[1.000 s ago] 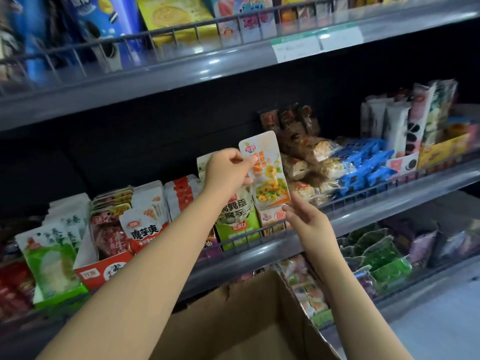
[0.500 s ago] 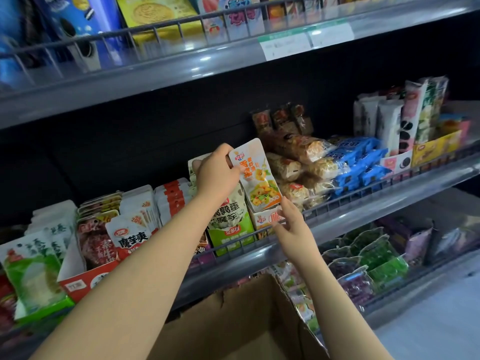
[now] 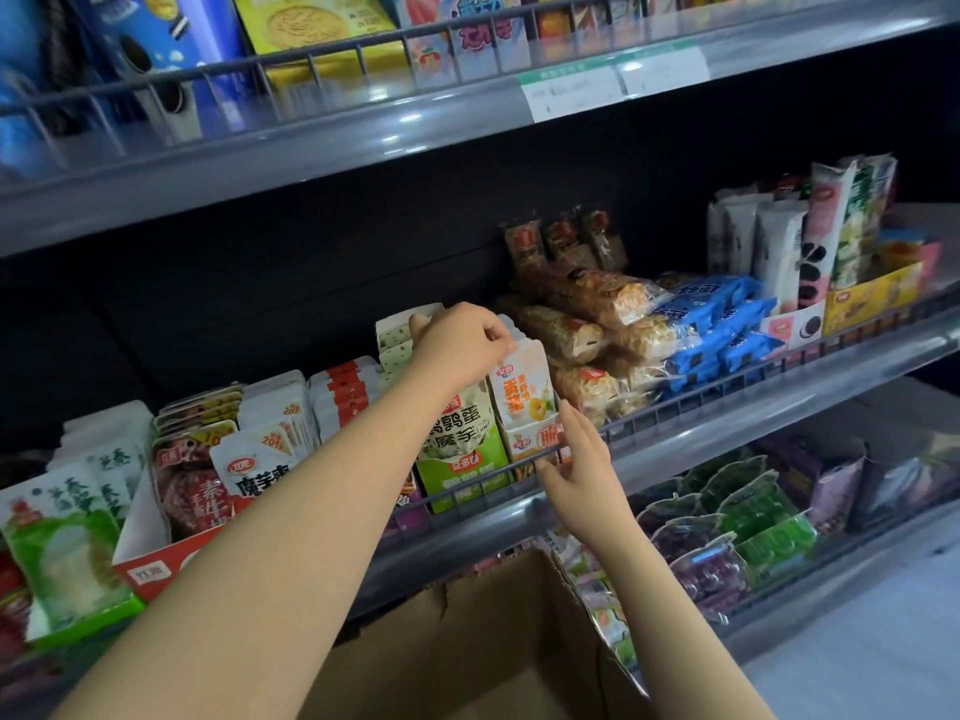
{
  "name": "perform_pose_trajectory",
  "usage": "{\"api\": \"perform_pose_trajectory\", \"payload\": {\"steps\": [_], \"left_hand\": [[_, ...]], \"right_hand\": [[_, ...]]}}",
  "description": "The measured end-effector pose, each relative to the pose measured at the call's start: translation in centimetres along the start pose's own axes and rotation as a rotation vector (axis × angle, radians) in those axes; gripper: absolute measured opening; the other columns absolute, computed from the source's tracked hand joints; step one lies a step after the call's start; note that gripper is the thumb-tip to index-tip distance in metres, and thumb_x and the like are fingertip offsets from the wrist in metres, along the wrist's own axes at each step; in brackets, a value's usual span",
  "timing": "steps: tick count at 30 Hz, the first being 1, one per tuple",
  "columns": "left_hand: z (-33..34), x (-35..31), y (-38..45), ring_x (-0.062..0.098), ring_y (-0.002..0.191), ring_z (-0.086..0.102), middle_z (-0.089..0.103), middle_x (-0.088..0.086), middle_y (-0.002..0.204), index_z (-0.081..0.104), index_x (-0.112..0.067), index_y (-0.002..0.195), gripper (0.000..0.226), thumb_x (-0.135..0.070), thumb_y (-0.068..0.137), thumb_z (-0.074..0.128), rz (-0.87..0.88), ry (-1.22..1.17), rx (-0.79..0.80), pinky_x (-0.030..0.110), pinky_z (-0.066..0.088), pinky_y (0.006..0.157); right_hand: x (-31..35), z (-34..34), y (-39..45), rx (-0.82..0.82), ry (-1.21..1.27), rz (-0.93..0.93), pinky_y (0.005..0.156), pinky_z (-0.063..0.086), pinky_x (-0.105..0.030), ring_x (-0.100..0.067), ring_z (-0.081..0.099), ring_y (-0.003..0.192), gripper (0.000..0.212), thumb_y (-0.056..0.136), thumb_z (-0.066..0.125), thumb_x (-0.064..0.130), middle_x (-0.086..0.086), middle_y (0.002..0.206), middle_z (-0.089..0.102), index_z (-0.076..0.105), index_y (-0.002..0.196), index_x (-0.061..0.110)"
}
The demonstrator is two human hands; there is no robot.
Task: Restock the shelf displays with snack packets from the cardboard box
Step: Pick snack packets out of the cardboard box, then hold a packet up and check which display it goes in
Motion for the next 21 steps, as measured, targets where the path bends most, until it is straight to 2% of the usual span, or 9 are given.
{"api": "perform_pose_trajectory", "payload": {"steps": [8,11,13,15,17,18,21], "left_hand": [[0.3,-0.1,0.1,0.014,0.108,0.05,0.063,-0.012,0.083,0.073,-0.029,0.093,0.018,-0.037,0.092,0.057,-0.041,0.061,0.006,0.034,0.025,0.093],[0.2,-0.1,-0.6,0.016,0.115,0.046,0.067,-0.012,0.096,0.071,-0.028,0.096,0.016,-0.035,0.092,0.057,0.001,-0.06,-0.052,0.03,0.018,0.086],[-0.2,0.2,-1.6,0.016,0.115,0.045,0.065,-0.016,0.094,0.069,-0.032,0.099,0.014,-0.037,0.089,0.06,0.019,-0.211,-0.125,0.027,0.017,0.082],[-1.4,0.5,-3.1,0.007,0.109,0.049,0.062,-0.02,0.093,0.069,-0.034,0.098,0.013,-0.035,0.087,0.063,0.059,-0.323,-0.239,0.024,0.019,0.086],[-2.9,0.7,-5.6,-0.005,0.104,0.043,0.06,-0.02,0.098,0.07,-0.033,0.098,0.013,-0.033,0.087,0.064,0.121,-0.3,-0.364,0.019,0.013,0.086],[-3.4,0.9,-7.0,-0.006,0.104,0.042,0.059,-0.02,0.101,0.07,-0.031,0.099,0.014,-0.032,0.087,0.064,0.152,-0.285,-0.407,0.019,0.013,0.089],[-3.0,2.8,-11.3,0.004,0.11,0.05,0.059,-0.017,0.108,0.068,-0.03,0.103,0.016,-0.027,0.088,0.063,0.147,-0.382,-0.394,0.033,0.029,0.102]], "right_hand": [[-0.7,0.2,0.3,0.005,-0.063,-0.022,0.106,0.039,-0.042,-0.017,0.022,0.135,0.071,0.09,0.053,0.011,0.01,0.153,0.018,0.018,0.15,0.024],[-0.5,0.1,0.3,-0.004,-0.062,-0.036,0.102,0.041,-0.047,-0.021,0.028,0.133,0.068,0.089,0.053,0.014,0.008,0.151,0.024,0.021,0.148,0.026],[0.0,-0.1,-0.1,-0.039,-0.068,-0.046,0.101,0.042,-0.05,-0.023,0.03,0.131,0.064,0.089,0.054,0.019,0.007,0.149,0.03,0.027,0.147,0.025],[0.9,-0.5,-0.9,-0.098,-0.076,-0.042,0.105,0.04,-0.046,-0.02,0.028,0.132,0.058,0.091,0.057,0.021,0.005,0.147,0.035,0.035,0.144,0.02],[2.4,-0.5,-2.2,-0.119,-0.039,-0.073,0.105,0.039,-0.039,-0.016,0.034,0.128,0.05,0.09,0.06,0.02,0.007,0.134,0.045,0.045,0.138,0.018],[3.4,-0.4,-3.0,-0.111,-0.004,-0.094,0.103,0.041,-0.036,-0.015,0.04,0.124,0.044,0.09,0.062,0.019,0.01,0.125,0.049,0.051,0.132,0.017],[4.7,1.2,-5.1,-0.019,0.087,-0.095,0.094,0.046,-0.026,-0.006,0.054,0.107,0.024,0.088,0.063,0.018,0.017,0.106,0.057,0.063,0.112,0.024]]}}
Point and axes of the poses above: each hand's wrist, its own y-axis towards the middle knuckle, its own z-axis out of the palm, x = y × z, the point moved 7 cm from there along y, towards the middle knuckle
